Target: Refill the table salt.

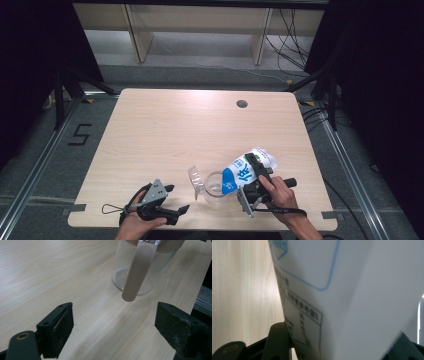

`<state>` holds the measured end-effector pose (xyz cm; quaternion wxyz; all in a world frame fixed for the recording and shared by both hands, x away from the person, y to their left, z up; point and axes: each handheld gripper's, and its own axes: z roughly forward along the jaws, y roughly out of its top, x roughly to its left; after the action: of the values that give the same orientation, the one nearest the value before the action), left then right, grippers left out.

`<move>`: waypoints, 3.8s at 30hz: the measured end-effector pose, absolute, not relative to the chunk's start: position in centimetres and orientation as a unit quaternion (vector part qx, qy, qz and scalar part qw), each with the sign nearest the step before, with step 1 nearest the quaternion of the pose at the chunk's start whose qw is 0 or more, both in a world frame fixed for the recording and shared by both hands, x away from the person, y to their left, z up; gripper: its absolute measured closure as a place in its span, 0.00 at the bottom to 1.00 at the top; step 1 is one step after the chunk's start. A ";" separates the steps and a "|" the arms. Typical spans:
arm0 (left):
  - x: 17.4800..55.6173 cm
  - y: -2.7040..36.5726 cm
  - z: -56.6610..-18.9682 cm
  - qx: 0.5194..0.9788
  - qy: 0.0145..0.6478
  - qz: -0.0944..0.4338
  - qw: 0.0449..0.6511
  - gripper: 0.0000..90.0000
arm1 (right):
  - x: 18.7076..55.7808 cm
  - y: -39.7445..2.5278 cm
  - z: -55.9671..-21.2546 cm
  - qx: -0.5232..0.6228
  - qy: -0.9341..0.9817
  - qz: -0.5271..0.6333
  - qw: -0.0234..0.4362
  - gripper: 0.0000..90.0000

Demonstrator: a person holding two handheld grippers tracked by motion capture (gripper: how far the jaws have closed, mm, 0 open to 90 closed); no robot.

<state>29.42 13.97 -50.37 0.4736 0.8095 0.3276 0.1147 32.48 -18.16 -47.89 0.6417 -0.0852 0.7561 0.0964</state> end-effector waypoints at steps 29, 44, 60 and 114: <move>29.4 13.9 -50.4 0.809 0.331 0.116 0.472 0.17 | 32.6 -18.0 -47.5 -0.119 0.740 0.077 0.657 0.58; 29.5 14.0 -50.4 0.811 0.321 0.118 0.474 0.17 | 32.6 -18.0 -47.9 -0.110 0.739 0.086 0.659 0.58; 29.5 14.1 -50.3 0.816 0.319 0.123 0.465 0.17 | 32.5 -17.9 -47.5 -0.127 0.737 0.071 0.660 0.58; 29.4 13.9 -50.3 0.813 0.321 0.119 0.472 0.17 | 32.0 -18.0 -47.8 -0.103 0.735 0.073 0.667 0.59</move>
<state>29.39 13.90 -50.32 0.4720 0.8126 0.3206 0.1192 32.02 -17.97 -47.84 0.6666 -0.1032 0.7346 0.0731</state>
